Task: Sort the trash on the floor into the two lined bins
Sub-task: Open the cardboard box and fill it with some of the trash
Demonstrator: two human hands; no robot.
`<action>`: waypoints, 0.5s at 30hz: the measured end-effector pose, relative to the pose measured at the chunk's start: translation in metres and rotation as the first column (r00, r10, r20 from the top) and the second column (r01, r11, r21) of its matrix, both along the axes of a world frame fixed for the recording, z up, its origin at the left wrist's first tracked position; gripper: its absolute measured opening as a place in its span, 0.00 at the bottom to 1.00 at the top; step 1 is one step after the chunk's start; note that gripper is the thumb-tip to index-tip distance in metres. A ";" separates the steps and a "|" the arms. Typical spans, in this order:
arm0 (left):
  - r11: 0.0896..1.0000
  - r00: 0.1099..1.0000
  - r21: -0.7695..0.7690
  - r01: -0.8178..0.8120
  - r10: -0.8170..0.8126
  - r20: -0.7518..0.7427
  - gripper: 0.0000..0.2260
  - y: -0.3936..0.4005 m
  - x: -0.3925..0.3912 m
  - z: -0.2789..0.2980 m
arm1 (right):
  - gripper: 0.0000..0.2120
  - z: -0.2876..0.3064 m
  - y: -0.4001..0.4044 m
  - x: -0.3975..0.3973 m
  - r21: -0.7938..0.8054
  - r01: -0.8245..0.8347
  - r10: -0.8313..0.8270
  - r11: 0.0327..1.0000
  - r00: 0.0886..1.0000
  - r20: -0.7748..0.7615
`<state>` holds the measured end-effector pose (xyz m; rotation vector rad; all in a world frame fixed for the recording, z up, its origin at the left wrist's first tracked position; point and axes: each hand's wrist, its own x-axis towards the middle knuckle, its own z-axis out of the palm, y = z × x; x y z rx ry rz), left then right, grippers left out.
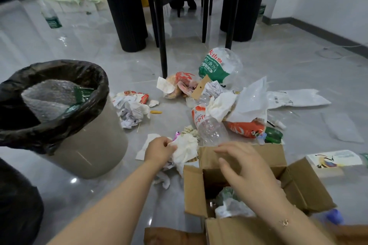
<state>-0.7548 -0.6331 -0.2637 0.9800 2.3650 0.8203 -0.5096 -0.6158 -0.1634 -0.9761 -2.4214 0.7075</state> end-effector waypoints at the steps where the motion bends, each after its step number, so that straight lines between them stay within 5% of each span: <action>1: 1.000 1.000 0.018 -0.011 0.011 -0.006 0.10 -0.001 -0.005 0.005 | 0.10 0.000 0.001 -0.001 -0.003 0.003 -0.003 1.000 1.000 0.000; 4: 0.990 0.998 0.133 -0.047 0.043 0.040 0.08 -0.005 -0.020 0.026 | 0.10 0.000 0.004 -0.004 -0.004 0.020 -0.020 1.000 0.999 -0.046; 7: 0.961 0.966 0.254 -0.109 0.042 0.256 0.05 -0.016 -0.022 0.061 | 0.11 -0.001 0.005 -0.004 -0.066 0.042 -0.051 0.997 0.989 -0.141; 15: 0.894 0.746 0.429 0.130 -0.373 0.551 0.04 -0.027 0.056 0.147 | 0.26 0.010 -0.003 -0.018 -0.420 -0.074 -0.117 0.905 0.904 -0.411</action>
